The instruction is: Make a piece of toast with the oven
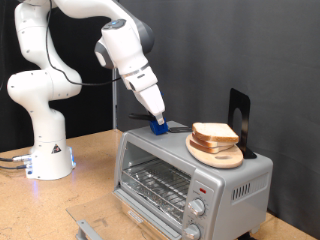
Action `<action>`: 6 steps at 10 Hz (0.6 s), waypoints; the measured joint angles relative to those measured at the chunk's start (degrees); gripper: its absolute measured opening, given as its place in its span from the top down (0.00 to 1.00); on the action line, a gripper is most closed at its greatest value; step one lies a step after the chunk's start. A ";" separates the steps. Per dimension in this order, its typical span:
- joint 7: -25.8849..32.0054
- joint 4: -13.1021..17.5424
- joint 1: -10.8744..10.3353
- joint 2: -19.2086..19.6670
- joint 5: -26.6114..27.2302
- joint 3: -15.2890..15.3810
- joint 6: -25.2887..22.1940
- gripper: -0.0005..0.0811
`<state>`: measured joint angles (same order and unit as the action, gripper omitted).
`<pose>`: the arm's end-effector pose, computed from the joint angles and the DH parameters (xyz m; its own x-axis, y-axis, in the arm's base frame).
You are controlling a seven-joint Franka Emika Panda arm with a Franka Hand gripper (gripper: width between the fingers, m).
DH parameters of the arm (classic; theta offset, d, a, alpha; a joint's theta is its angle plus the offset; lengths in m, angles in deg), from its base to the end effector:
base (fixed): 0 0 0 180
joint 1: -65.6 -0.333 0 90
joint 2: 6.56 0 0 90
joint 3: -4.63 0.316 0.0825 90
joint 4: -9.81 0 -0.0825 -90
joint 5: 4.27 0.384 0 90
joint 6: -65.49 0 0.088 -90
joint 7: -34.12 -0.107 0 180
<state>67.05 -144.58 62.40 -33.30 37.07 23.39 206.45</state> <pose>0.3706 0.1436 0.3900 0.8781 0.3479 0.3284 0.4389 -0.8589 -0.2640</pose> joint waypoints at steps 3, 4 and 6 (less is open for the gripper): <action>-0.56 -0.39 -0.04 0.16 0.32 0.97 1.02 0.16; -0.79 -0.44 -0.03 0.37 0.32 1.22 1.45 0.16; -1.06 -0.44 -0.01 1.41 0.32 1.60 2.38 0.16</action>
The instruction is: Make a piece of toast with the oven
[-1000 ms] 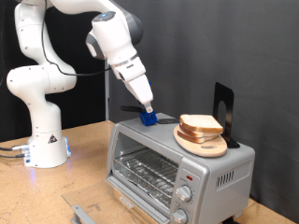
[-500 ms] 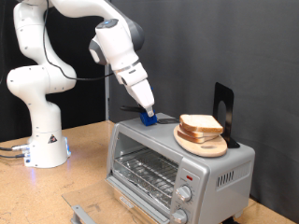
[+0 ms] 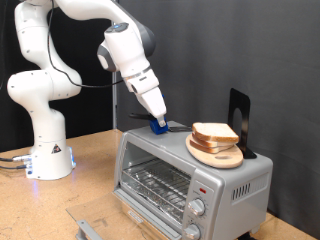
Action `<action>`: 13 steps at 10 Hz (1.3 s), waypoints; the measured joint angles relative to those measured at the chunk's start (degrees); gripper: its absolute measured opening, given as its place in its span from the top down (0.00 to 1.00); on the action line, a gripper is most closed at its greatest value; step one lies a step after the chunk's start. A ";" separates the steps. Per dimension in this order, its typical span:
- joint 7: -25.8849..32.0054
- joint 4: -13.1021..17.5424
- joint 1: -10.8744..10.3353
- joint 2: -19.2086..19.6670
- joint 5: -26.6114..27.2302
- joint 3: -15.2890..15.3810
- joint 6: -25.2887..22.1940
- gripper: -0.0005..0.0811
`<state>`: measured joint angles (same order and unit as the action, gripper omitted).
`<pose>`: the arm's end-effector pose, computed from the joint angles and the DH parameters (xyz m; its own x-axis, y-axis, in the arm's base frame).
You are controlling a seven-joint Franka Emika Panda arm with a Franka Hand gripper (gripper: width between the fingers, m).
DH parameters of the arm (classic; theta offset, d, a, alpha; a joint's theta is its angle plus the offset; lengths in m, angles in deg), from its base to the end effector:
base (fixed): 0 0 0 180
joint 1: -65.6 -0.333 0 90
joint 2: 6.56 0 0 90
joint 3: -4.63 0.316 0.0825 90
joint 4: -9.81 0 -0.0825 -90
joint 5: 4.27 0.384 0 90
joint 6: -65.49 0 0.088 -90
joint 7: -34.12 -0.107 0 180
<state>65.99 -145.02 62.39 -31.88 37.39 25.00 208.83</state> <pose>0.3700 0.1504 0.3795 0.8828 0.3412 0.3230 0.4280 -0.8676 -0.2532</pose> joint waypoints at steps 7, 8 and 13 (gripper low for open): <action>-0.02 0.20 0.01 1.49 0.00 0.05 1.15 0.16; -0.02 0.20 0.02 1.51 0.00 0.05 1.15 0.16; -0.01 0.22 0.12 1.60 0.00 -0.01 1.13 0.54</action>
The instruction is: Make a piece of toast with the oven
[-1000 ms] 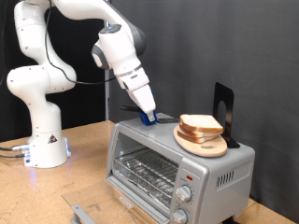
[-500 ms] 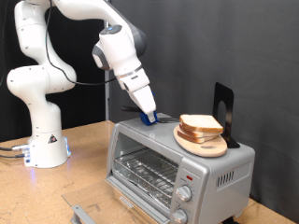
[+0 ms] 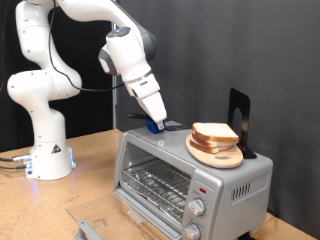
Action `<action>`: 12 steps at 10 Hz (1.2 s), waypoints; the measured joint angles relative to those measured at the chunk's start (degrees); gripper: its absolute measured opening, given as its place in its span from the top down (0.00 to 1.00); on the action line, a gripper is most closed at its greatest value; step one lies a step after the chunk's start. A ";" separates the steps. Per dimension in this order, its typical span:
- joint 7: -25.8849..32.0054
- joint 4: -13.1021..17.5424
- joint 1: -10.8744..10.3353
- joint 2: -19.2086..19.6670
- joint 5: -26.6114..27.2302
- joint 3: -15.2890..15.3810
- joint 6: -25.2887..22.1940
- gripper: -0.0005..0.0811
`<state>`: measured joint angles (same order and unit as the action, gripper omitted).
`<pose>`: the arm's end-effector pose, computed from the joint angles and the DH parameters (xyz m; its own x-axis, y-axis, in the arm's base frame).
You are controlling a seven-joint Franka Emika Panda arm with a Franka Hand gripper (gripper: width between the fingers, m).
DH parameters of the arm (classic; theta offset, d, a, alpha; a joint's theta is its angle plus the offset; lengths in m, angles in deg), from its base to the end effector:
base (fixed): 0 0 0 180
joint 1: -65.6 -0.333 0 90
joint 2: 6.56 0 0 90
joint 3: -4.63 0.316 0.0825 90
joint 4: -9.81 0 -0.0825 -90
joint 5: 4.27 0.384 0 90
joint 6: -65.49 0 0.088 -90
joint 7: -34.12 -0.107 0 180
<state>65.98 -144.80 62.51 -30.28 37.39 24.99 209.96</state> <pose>0.3742 0.1493 0.3725 0.8880 0.3335 0.3166 0.4182 -0.8721 -0.2540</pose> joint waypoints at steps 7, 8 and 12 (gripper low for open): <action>0.03 2.12 0.24 -2.56 0.16 -4.04 -5.29 0.54; 0.02 2.41 0.45 -3.84 0.07 -4.85 -5.59 0.54; 0.01 3.02 2.33 -7.28 -2.50 -6.35 -8.98 0.54</action>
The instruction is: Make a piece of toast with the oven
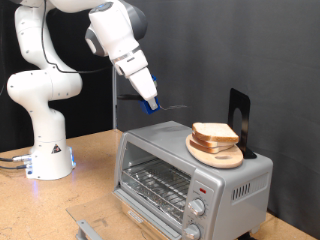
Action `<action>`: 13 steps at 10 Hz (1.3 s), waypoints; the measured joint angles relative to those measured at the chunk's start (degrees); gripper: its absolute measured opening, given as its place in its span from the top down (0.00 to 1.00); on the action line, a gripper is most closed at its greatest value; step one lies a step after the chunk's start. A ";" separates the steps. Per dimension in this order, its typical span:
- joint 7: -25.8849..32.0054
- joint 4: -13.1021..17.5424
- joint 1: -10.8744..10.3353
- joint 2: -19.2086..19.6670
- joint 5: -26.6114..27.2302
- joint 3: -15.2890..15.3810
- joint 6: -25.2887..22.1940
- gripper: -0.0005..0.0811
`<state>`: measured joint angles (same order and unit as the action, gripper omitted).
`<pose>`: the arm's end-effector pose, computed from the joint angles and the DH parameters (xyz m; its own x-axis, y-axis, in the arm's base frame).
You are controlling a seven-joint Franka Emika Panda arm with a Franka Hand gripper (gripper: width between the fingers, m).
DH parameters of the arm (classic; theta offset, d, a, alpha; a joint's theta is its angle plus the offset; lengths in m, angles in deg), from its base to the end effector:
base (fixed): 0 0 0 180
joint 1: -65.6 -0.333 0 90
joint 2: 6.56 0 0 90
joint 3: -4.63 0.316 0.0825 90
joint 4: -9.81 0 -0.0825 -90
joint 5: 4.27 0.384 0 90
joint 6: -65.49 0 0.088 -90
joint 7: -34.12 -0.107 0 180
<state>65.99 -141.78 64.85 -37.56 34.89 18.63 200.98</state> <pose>0.3814 0.1081 0.4365 0.8868 0.2772 0.3698 0.3926 -0.8740 -0.2864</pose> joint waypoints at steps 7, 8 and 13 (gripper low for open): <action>-18.62 1.13 2.54 -2.01 7.84 -3.12 -0.77 0.54; -18.09 1.08 2.86 -2.29 8.81 -4.48 0.42 0.54; -14.27 1.21 7.42 -0.38 5.93 -8.63 2.75 0.54</action>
<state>51.72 -140.57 72.27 -37.94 40.82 10.00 203.73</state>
